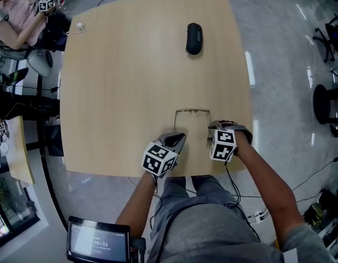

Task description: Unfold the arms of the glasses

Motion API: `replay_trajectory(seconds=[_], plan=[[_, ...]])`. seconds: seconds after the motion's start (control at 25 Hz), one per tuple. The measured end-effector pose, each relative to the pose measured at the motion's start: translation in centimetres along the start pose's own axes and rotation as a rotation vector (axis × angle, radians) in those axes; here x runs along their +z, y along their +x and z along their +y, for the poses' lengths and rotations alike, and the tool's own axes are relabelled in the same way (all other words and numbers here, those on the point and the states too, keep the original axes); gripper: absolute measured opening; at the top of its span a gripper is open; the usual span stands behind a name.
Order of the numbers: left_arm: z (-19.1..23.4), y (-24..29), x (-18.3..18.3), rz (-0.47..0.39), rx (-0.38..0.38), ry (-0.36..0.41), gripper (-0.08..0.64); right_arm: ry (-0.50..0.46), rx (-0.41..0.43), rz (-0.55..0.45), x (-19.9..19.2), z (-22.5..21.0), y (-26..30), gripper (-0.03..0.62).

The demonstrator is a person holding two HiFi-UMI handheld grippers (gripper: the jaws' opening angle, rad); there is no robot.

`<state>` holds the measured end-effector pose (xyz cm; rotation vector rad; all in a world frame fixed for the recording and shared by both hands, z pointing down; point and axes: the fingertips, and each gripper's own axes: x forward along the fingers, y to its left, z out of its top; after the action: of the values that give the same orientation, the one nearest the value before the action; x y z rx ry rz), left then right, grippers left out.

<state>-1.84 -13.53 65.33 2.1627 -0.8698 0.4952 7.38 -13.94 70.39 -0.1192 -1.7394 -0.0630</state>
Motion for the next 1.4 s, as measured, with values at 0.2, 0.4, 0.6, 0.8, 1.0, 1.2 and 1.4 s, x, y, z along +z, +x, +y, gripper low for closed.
replay_trajectory(seconds=[0.2, 0.4, 0.6, 0.8, 1.0, 1.2, 1.4], plan=[[-1.3, -3.5, 3.5, -0.092, 0.017, 0.057, 0.008, 0.097, -0.054, -0.092, 0.9, -0.6, -1.8, 0.169], [-1.6, -9.7, 7.1, -0.219, 0.106, 0.106, 0.008, 0.213, -0.107, -0.244, 3.2, -1.3, -6.3, 0.169], [-4.6, -16.6, 11.8, -0.383, 0.189, 0.224, 0.008, 0.427, -0.224, -0.630, 7.1, -3.1, -16.4, 0.166], [-10.0, -24.7, 17.1, -0.578, 0.227, 0.382, 0.008, 0.574, -0.373, -1.089, 10.6, -2.6, -31.9, 0.030], [-15.4, -32.4, 17.6, -0.738, 0.243, 0.521, 0.008, 0.540, -0.495, -1.280, 13.0, 2.5, -41.1, 0.008], [-21.0, -40.7, 14.6, -0.831, 0.248, 0.633, 0.008, 0.487, -0.609, -1.335, 15.8, 11.7, -47.1, 0.008], [-24.6, -47.1, 9.3, -0.883, 0.244, 0.671, 0.008, 0.446, -0.682, -1.360, 18.6, 21.6, -49.3, 0.008]])
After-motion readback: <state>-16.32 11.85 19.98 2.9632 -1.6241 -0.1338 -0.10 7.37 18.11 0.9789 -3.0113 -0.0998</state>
